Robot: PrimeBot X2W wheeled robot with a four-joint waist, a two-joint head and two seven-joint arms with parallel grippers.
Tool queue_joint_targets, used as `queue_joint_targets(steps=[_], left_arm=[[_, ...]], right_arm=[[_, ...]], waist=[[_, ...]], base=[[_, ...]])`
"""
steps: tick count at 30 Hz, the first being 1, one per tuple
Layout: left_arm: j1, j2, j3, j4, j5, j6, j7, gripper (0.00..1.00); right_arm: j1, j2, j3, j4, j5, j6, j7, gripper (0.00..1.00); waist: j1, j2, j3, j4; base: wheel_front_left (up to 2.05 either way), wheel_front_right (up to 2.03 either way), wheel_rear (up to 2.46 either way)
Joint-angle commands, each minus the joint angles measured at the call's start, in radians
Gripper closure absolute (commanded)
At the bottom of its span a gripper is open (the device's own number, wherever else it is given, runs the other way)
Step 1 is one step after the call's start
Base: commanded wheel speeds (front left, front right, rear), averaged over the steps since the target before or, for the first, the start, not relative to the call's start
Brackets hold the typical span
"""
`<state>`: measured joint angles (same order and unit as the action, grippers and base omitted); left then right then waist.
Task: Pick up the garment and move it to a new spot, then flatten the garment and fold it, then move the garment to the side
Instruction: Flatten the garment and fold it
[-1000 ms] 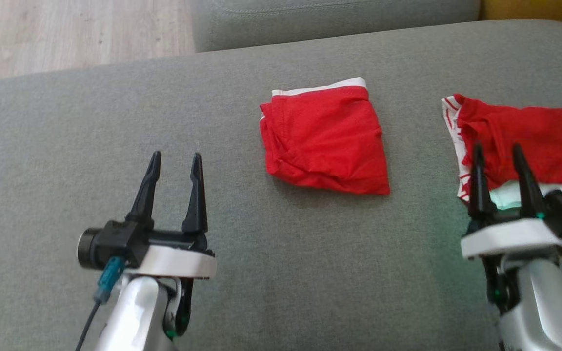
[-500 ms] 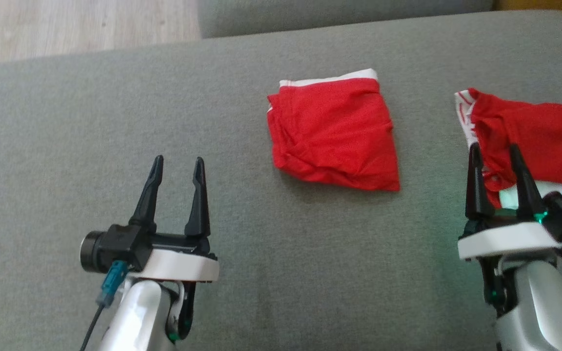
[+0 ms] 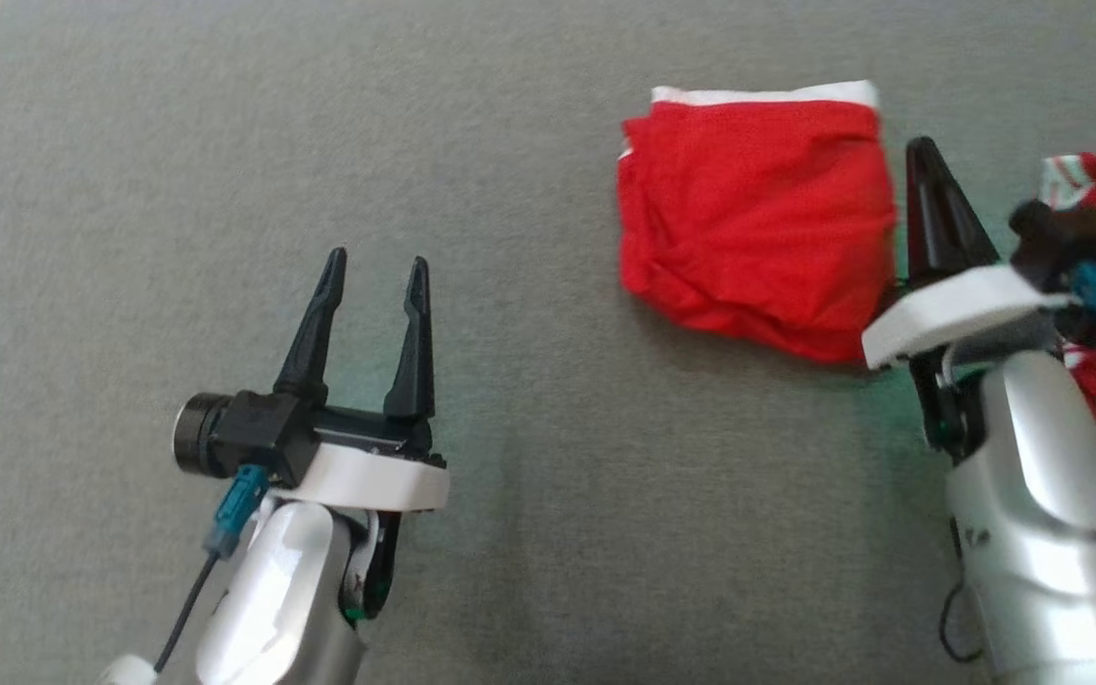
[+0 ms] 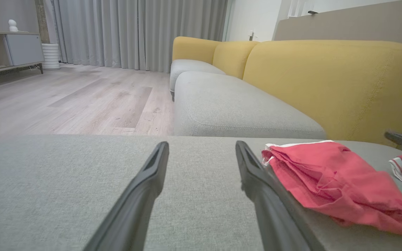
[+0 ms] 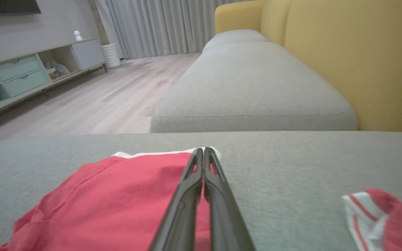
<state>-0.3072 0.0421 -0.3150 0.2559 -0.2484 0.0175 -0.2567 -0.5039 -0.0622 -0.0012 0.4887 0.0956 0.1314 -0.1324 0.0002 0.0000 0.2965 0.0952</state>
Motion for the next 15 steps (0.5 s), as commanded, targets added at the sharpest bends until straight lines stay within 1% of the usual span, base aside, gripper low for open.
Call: queue_joint_targets(steps=[1,6,9,12,15], left_arm=[[-0.032,0.008,0.025,-0.032,-0.005,0.002,-0.005,0.0],[-0.04,0.008,0.021,-0.033,-0.005,0.003,-0.005,0.0],[-0.042,0.008,0.022,-0.03,-0.004,0.004,-0.005,0.0],[-0.043,0.008,0.021,-0.026,0.001,0.005,-0.005,0.0],[-0.041,0.008,0.018,-0.024,0.004,0.005,-0.005,0.0]], right_arm=[[-0.026,0.0,0.027,-0.021,-0.002,-0.001,0.002,1.0],[-0.09,-0.004,0.07,0.163,-0.019,-0.001,0.024,1.0],[-0.104,-0.001,0.076,0.267,-0.033,-0.001,0.011,1.0],[-0.122,0.004,0.07,0.341,-0.041,-0.001,-0.027,1.0],[-0.162,0.007,0.054,0.376,-0.041,-0.001,-0.067,1.0]], waist=[[-0.0002,0.0,0.025,0.026],[-0.0002,0.0,0.039,0.046],[-0.0002,0.0,0.039,0.047],[-0.0002,0.0,0.032,0.043],[-0.0002,0.0,0.024,0.041]], base=[[0.0,0.0,0.0],[0.0,0.0,0.0],[0.0,0.0,0.0],[0.0,0.0,0.0],[0.0,0.0,0.0]])
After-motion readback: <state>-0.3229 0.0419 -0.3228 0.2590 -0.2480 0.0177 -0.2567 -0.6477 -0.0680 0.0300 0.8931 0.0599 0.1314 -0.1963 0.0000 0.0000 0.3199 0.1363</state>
